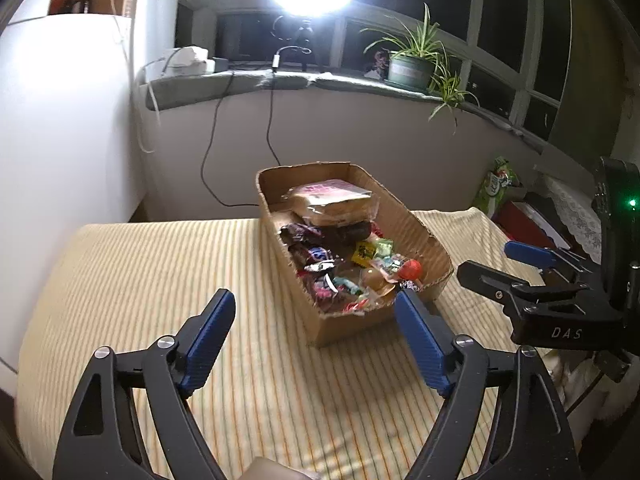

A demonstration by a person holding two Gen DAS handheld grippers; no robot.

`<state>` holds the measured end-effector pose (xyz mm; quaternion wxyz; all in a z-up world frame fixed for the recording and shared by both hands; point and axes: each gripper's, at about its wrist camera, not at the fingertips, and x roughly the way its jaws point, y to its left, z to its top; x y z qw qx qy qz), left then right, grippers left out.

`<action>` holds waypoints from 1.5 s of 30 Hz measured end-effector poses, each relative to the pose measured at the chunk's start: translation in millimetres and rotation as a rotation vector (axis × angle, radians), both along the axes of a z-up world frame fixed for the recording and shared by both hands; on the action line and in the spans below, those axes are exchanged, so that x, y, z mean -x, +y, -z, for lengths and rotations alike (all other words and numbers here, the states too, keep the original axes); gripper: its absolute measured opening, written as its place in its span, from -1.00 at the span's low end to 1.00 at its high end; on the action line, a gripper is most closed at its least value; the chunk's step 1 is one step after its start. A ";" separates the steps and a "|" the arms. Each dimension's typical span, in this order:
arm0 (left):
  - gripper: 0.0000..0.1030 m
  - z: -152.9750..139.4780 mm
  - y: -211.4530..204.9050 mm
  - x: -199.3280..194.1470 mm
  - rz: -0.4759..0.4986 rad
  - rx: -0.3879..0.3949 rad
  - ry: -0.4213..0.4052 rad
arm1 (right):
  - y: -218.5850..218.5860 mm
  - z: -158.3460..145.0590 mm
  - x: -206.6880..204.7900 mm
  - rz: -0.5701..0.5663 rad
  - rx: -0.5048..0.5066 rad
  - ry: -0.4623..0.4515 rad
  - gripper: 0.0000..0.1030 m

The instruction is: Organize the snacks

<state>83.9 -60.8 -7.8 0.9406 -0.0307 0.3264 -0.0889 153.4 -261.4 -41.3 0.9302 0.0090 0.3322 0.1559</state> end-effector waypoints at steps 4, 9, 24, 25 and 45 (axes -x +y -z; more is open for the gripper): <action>0.60 -1.0 -0.1 13.2 -0.020 -0.014 -0.012 | -2.0 -3.4 13.6 0.035 0.027 -0.023 0.99; 0.60 -3.6 -0.7 22.4 -0.028 -0.017 -0.019 | -5.0 -7.0 27.5 0.057 0.039 -0.052 1.00; 0.60 -10.4 -0.3 37.7 -0.043 -0.022 -0.045 | -9.8 -14.9 41.7 0.078 0.053 -0.081 1.00; 0.60 -10.6 -0.3 38.3 -0.042 -0.022 -0.046 | -9.3 -15.2 42.2 0.077 0.054 -0.083 1.00; 0.60 -13.9 -0.3 42.5 -0.043 -0.022 -0.056 | -5.9 -18.9 48.0 0.071 0.066 -0.100 1.00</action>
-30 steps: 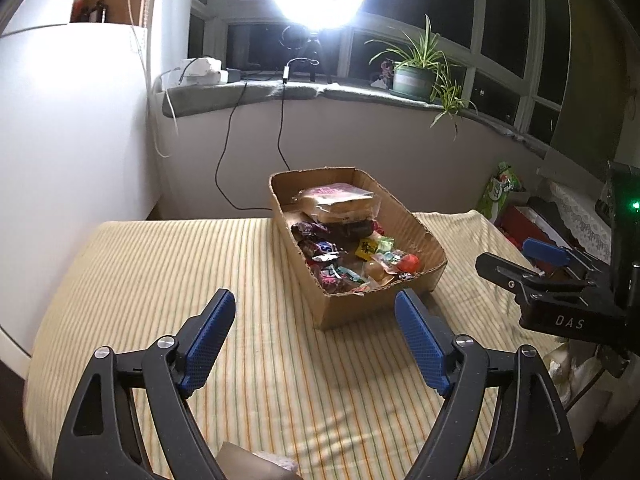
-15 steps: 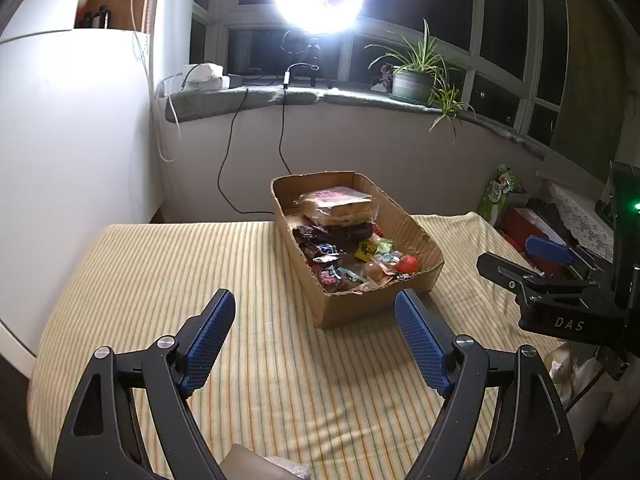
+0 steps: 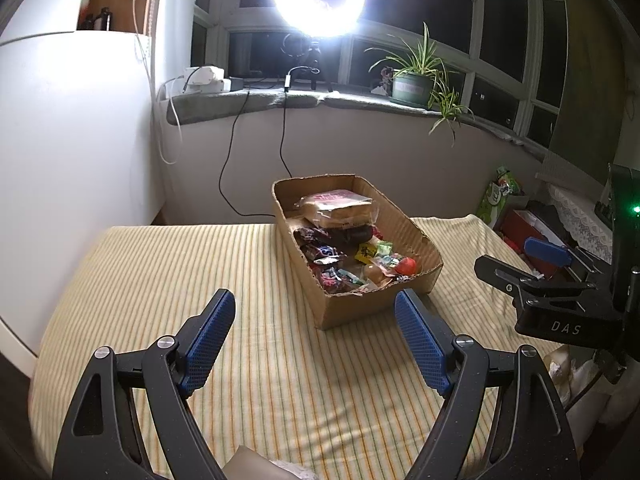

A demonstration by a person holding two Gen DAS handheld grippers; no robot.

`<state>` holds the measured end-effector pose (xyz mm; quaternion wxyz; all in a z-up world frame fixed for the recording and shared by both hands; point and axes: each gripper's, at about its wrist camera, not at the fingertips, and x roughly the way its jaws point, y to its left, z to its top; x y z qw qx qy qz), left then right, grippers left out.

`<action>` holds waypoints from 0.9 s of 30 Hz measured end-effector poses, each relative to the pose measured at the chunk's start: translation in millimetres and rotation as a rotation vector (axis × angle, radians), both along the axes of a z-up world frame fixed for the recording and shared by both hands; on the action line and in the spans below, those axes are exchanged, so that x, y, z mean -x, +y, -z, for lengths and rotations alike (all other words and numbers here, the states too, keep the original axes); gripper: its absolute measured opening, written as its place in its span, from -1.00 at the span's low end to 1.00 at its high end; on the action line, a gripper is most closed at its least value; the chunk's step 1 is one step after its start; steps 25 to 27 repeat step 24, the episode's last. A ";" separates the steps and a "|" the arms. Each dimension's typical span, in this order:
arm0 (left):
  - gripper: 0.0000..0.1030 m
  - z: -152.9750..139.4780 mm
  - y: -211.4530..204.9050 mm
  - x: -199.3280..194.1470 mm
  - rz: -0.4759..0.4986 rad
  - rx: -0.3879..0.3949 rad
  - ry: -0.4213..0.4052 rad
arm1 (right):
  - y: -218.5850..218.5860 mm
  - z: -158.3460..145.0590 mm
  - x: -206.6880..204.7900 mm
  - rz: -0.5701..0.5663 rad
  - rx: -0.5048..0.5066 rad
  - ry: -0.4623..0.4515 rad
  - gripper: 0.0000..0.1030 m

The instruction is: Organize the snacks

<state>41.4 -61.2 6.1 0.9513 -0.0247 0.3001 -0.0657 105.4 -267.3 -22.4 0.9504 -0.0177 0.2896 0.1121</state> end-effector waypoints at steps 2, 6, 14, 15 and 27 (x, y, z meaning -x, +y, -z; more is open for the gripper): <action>0.60 -0.3 0.4 0.7 0.000 0.002 0.000 | 0.4 -0.1 0.5 0.000 0.001 0.000 1.00; 0.60 -0.6 0.4 1.3 0.000 0.002 -0.001 | 0.4 -0.1 0.3 0.000 0.000 0.000 1.00; 0.60 0.2 1.2 1.5 -0.003 0.003 0.002 | 2.6 1.2 1.6 -0.006 0.002 0.002 1.00; 0.60 0.2 1.4 1.5 -0.004 0.004 0.002 | 2.8 1.6 1.3 -0.007 0.003 0.004 1.00; 0.60 1.9 2.1 -0.6 -0.006 0.006 0.000 | 2.6 4.9 -1.0 -0.006 0.004 0.008 1.00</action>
